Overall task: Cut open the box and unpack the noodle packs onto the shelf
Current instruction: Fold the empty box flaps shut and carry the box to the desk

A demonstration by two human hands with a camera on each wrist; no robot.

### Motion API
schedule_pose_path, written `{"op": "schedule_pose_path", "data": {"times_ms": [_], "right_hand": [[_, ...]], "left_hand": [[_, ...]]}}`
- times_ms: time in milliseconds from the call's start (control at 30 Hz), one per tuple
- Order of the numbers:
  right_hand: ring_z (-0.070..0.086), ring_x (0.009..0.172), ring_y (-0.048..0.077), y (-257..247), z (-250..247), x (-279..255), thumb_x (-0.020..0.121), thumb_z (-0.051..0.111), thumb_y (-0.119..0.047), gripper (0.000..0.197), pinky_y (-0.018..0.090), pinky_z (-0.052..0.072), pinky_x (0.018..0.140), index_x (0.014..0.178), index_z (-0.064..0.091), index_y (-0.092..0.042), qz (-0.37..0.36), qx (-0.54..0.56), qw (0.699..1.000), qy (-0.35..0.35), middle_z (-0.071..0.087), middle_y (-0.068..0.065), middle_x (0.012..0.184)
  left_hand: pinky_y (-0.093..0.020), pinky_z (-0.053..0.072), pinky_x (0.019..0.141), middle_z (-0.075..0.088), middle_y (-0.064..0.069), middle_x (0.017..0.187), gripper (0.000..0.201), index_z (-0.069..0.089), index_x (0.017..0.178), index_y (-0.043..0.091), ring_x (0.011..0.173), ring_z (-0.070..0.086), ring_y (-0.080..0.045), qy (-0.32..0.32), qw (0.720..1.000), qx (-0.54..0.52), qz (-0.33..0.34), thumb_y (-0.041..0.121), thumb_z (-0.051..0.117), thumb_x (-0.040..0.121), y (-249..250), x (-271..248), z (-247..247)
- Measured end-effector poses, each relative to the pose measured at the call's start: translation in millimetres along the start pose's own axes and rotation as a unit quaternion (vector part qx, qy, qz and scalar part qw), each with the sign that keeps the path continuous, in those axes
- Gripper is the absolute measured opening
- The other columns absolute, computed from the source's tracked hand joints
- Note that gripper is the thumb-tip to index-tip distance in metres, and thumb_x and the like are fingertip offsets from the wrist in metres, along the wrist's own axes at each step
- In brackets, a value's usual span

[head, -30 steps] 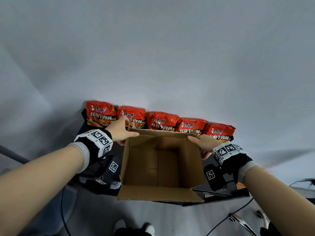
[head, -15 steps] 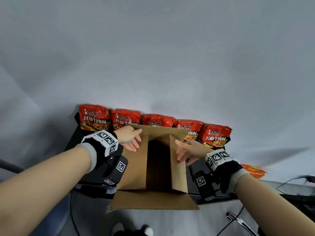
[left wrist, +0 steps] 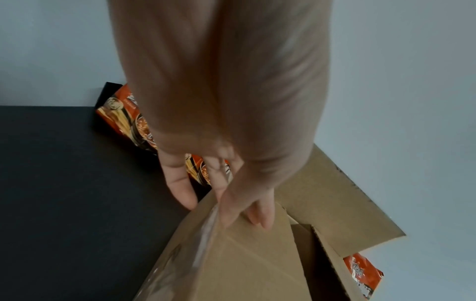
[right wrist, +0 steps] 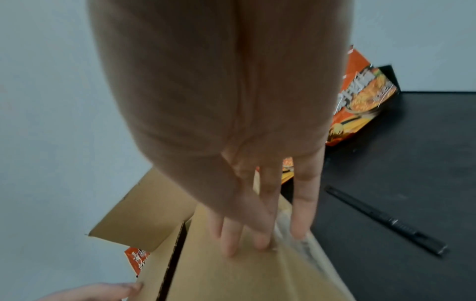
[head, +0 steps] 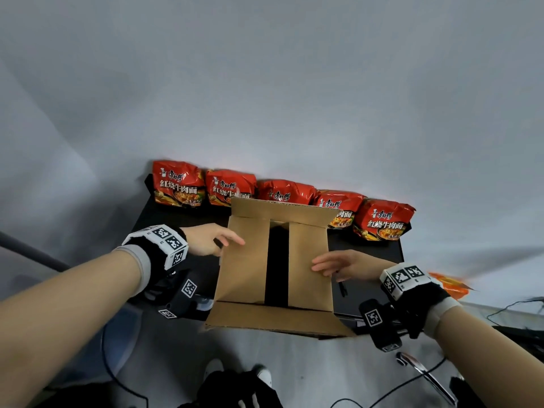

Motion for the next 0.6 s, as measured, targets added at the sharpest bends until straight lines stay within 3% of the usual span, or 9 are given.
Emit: {"op": "schedule_pose_path", "data": {"times_ms": [100, 167, 267, 333, 367, 400, 467, 533, 600], "right_hand": [[0.047, 0.126, 0.007, 12.3, 8.4, -22.9, 0.077, 0.046, 0.015, 0.079, 0.045, 0.045, 0.103, 0.133, 0.036, -0.039, -0.014, -0.139, 0.989, -0.048, 0.043, -0.009, 0.144], [0.036, 0.132, 0.002, 20.7, 21.0, -34.7, 0.078, 0.057, 0.006, 0.085, 0.037, 0.044, 0.105, 0.141, 0.028, -0.042, -0.003, -0.176, 0.983, -0.050, 0.027, -0.018, 0.151], [0.019, 0.134, -0.004, 23.4, 47.0, -39.0, 0.070, 0.079, -0.031, 0.091, 0.021, 0.032, 0.107, 0.145, 0.027, -0.037, -0.039, -0.196, 0.980, 0.002, 0.012, -0.027, 0.147], [0.024, 0.137, -0.002, 22.7, 56.3, -37.2, 0.058, 0.073, -0.063, 0.088, 0.022, 0.030, 0.110, 0.136, 0.042, -0.036, -0.080, -0.166, 0.980, 0.075, 0.021, -0.026, 0.144], [0.032, 0.135, 0.000, 24.0, 56.9, -35.0, 0.056, 0.067, -0.070, 0.081, 0.025, 0.032, 0.111, 0.128, 0.051, -0.038, -0.091, -0.116, 0.983, 0.110, 0.030, -0.026, 0.141], [0.040, 0.130, 0.001, 26.2, 55.2, -31.5, 0.057, 0.067, -0.070, 0.068, 0.027, 0.037, 0.110, 0.118, 0.058, -0.039, -0.096, -0.063, 0.983, 0.142, 0.040, -0.025, 0.135], [0.055, 0.115, 0.002, 26.7, 50.4, -26.5, 0.069, 0.074, -0.049, 0.044, 0.027, 0.047, 0.100, 0.108, 0.063, -0.035, -0.091, 0.000, 0.976, 0.196, 0.057, -0.019, 0.118], [0.061, 0.092, -0.008, 22.8, 44.8, -23.2, 0.076, 0.075, -0.032, 0.042, 0.010, 0.051, 0.083, 0.114, 0.064, -0.022, -0.077, 0.015, 0.968, 0.239, 0.063, -0.019, 0.098], [0.062, 0.085, -0.009, 18.8, 39.1, -18.1, 0.080, 0.071, -0.034, 0.038, 0.002, 0.046, 0.072, 0.113, 0.066, -0.016, -0.062, -0.005, 0.962, 0.267, 0.065, -0.018, 0.091]], "left_hand": [[-0.029, 0.040, 0.103, 0.045, 0.002, 0.145, 0.058, 0.052, 0.132, 0.024, 0.118, 0.046, -0.009, 0.019, 1.000, -0.012, 0.004, -0.012, 0.047, 0.086, -0.5, -2.6, 3.6], [-0.028, 0.040, 0.102, 0.045, 0.003, 0.146, 0.059, 0.054, 0.130, 0.025, 0.118, 0.047, -0.009, 0.031, 0.999, -0.020, 0.011, -0.013, 0.047, 0.085, -1.7, -3.5, 5.6], [-0.025, 0.036, 0.099, 0.045, 0.004, 0.147, 0.058, 0.054, 0.121, 0.031, 0.117, 0.047, -0.010, 0.040, 0.998, -0.049, 0.022, -0.014, 0.045, 0.086, -3.2, -5.6, 9.0], [-0.025, 0.035, 0.099, 0.045, 0.003, 0.146, 0.056, 0.055, 0.112, 0.036, 0.118, 0.046, -0.012, 0.047, 0.996, -0.079, 0.017, -0.012, 0.043, 0.088, -2.7, -6.2, 11.1], [-0.026, 0.035, 0.100, 0.045, 0.001, 0.146, 0.052, 0.057, 0.111, 0.036, 0.121, 0.046, -0.013, 0.050, 0.993, -0.102, 0.007, -0.010, 0.041, 0.091, -2.2, -6.1, 12.1], [-0.030, 0.035, 0.103, 0.046, 0.000, 0.145, 0.046, 0.058, 0.115, 0.032, 0.125, 0.045, -0.015, 0.055, 0.989, -0.135, -0.007, -0.005, 0.040, 0.094, -2.0, -6.1, 13.1], [-0.037, 0.032, 0.108, 0.052, 0.000, 0.139, 0.034, 0.055, 0.127, 0.021, 0.132, 0.042, -0.018, 0.075, 0.975, -0.208, -0.036, 0.011, 0.040, 0.099, -2.2, -6.9, 14.2], [-0.042, 0.029, 0.110, 0.062, 0.008, 0.119, 0.037, 0.046, 0.135, 0.019, 0.132, 0.043, -0.019, 0.100, 0.958, -0.264, -0.055, 0.027, 0.035, 0.101, -4.1, -8.1, 12.9], [-0.044, 0.024, 0.113, 0.064, 0.014, 0.108, 0.046, 0.031, 0.144, 0.021, 0.132, 0.042, -0.017, 0.109, 0.946, -0.298, -0.065, 0.038, 0.025, 0.102, -8.1, -7.8, 11.1]]}}
Point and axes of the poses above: each hand's wrist, its own x-axis towards the middle knuckle, its own z-axis out of the palm, y = z × x, the point moved 4 cm from there along x, towards the middle knuckle
